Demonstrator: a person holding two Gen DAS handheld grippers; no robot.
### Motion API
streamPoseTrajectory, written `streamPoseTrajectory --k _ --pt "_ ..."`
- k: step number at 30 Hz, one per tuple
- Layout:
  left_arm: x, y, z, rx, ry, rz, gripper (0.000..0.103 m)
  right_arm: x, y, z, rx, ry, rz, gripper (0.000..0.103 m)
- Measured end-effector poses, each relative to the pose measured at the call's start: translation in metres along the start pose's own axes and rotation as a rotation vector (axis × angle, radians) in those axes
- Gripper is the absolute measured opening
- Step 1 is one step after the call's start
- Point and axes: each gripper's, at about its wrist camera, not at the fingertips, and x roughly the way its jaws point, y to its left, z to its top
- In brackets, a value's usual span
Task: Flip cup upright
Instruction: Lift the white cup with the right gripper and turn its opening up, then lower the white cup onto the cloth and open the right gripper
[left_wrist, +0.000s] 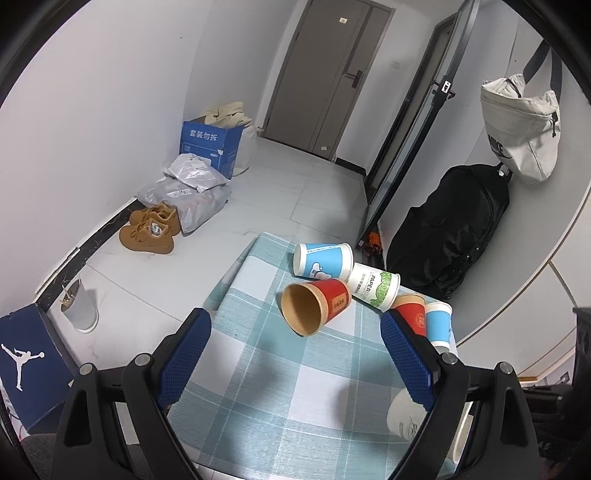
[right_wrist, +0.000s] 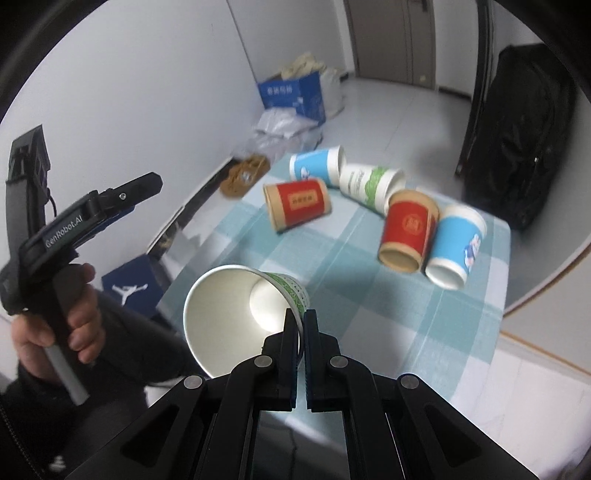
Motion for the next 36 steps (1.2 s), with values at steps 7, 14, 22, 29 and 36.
streamPoseTrajectory --k 7,14,22,29,36 --pt "0.003 -0.002 -0.002 0.012 0.014 -0.005 0.091 0.017 -0.008 0.0 -0.032 0.148 0.024 0.002" --pt "0.006 -0.006 -0.007 0.041 0.038 -0.009 0.091 0.063 -0.024 0.007 0.046 0.219 0.037 0.002" --pt "0.008 -0.013 -0.009 0.081 0.056 -0.027 0.091 0.085 -0.02 0.024 0.059 0.222 0.02 0.006" --pt "0.008 -0.015 -0.011 0.101 0.067 -0.044 0.09 0.083 -0.031 0.019 0.133 0.14 0.026 0.024" --pt "0.005 -0.025 -0.015 0.145 0.055 -0.038 0.091 0.037 -0.041 -0.002 0.184 -0.137 0.005 0.047"
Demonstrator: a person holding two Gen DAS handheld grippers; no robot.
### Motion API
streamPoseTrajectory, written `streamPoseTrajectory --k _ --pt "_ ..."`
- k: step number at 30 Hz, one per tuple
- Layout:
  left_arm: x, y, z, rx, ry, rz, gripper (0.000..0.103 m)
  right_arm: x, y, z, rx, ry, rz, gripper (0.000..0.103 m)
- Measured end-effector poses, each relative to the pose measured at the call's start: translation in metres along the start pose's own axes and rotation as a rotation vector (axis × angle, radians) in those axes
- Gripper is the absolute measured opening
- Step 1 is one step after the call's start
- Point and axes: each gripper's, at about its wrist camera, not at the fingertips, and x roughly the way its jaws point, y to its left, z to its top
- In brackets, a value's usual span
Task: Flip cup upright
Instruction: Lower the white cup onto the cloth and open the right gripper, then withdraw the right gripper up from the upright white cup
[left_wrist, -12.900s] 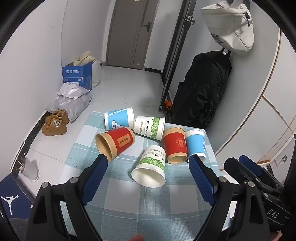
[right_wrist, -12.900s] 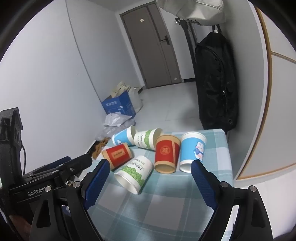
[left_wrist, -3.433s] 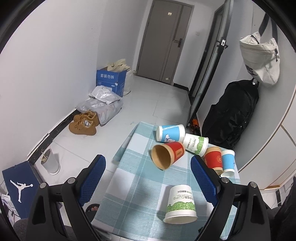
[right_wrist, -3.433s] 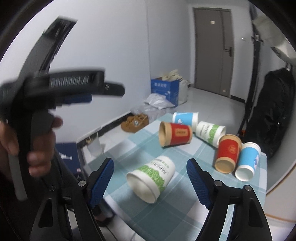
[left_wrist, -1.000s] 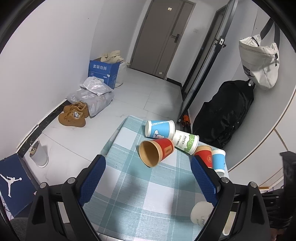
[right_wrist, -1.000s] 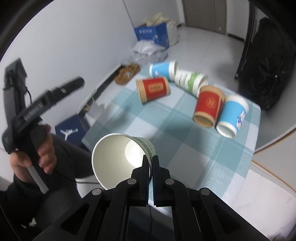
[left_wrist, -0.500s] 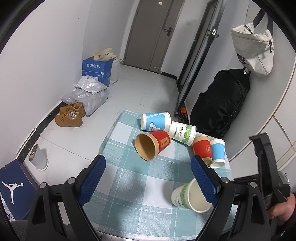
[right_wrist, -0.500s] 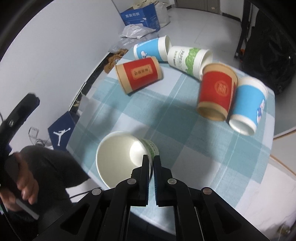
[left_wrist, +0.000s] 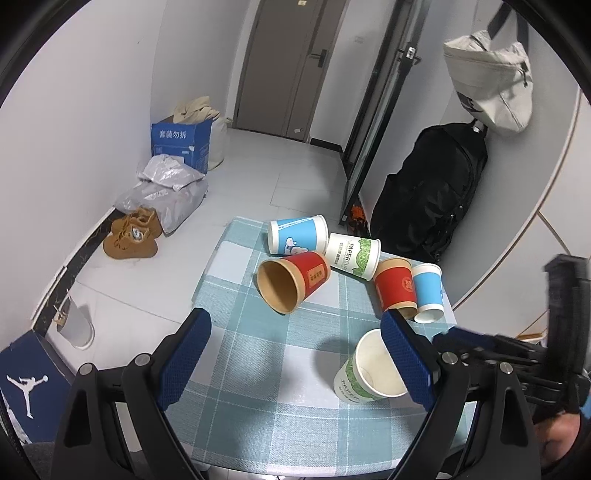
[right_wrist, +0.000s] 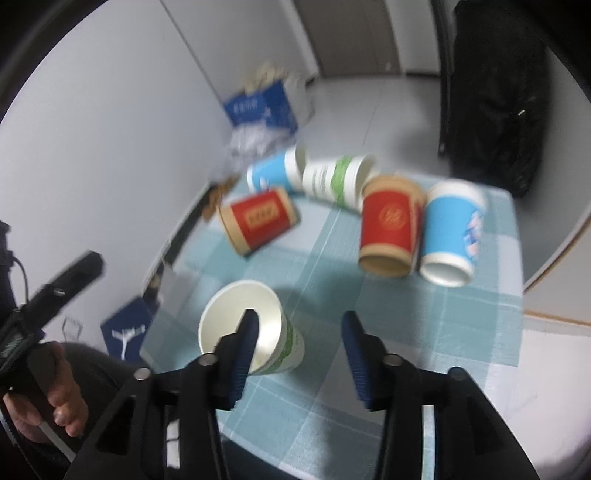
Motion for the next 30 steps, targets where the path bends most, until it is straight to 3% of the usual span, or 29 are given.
streamPoseTrajectory --k 4,6,10,12,14,22,30 --pt "-0.003 -0.009 -0.001 0.035 -0.016 0.022 0.091 -0.026 0.004 -0.009 -0.018 -0.149 -0.02 0.055" --pt "-0.006 -0.013 -0.003 0.055 -0.028 0.035 0.091 -0.041 0.008 -0.015 -0.021 -0.231 -0.025 0.065" --pt "-0.009 -0.018 -0.006 0.076 -0.038 0.005 0.091 -0.057 0.017 -0.021 -0.058 -0.333 -0.044 0.071" --pt "-0.01 -0.023 -0.008 0.095 -0.045 0.006 0.091 -0.064 0.02 -0.027 -0.061 -0.388 -0.059 0.081" --pt "-0.009 -0.025 -0.008 0.1 -0.047 -0.002 0.091 -0.068 0.021 -0.032 -0.061 -0.425 -0.056 0.082" --pt "-0.011 -0.039 -0.012 0.141 -0.068 0.015 0.091 -0.065 0.016 -0.042 -0.043 -0.433 -0.062 0.082" --pt "-0.012 -0.038 -0.012 0.122 -0.076 0.03 0.09 -0.06 0.015 -0.046 -0.051 -0.422 -0.057 0.082"
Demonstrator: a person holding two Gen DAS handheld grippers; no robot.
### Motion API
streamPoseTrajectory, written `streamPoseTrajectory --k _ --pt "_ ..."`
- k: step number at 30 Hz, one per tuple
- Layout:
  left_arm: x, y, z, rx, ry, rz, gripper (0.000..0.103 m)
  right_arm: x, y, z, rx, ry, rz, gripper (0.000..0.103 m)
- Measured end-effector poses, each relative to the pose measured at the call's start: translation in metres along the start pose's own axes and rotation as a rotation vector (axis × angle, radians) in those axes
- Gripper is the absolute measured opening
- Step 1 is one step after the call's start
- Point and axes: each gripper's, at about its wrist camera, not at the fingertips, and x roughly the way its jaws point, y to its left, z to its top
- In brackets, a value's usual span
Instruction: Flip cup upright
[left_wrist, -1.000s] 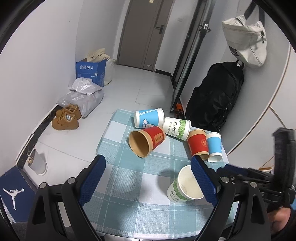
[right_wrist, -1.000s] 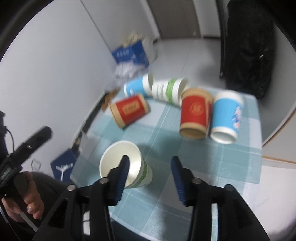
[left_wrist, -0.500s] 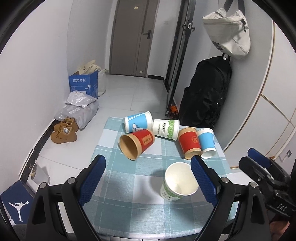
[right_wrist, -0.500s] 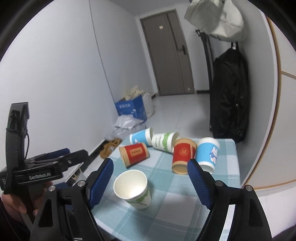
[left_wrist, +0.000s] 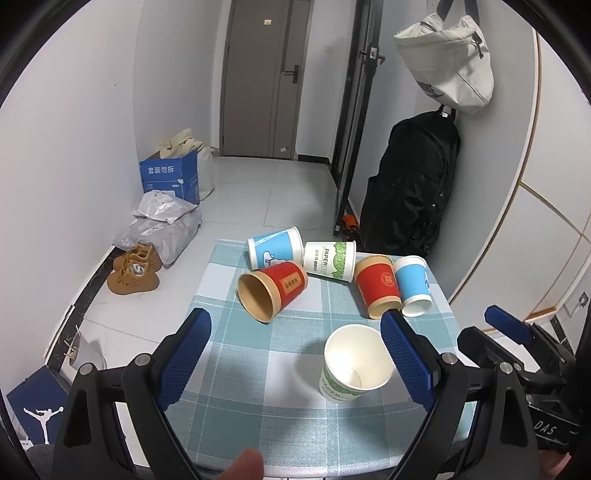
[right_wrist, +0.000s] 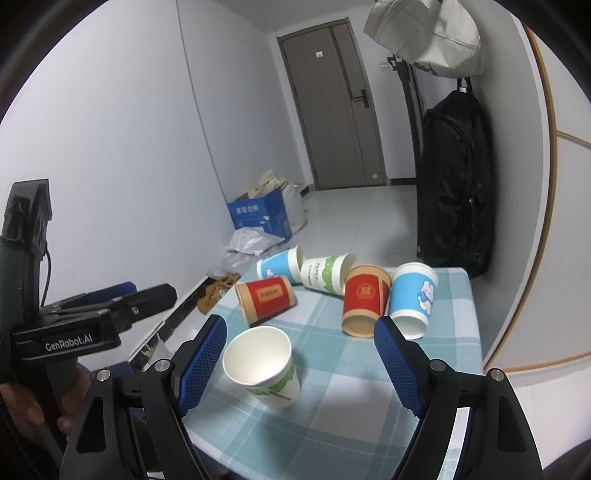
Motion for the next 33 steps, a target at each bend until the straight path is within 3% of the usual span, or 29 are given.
streamPoseTrajectory --k 33 --pt "0.0046 -0.0006 -0.0024 -0.014 0.016 0.03 0.091 -0.0025 -0.0035 -0.0031 0.02 0.007 -0.013 0.082"
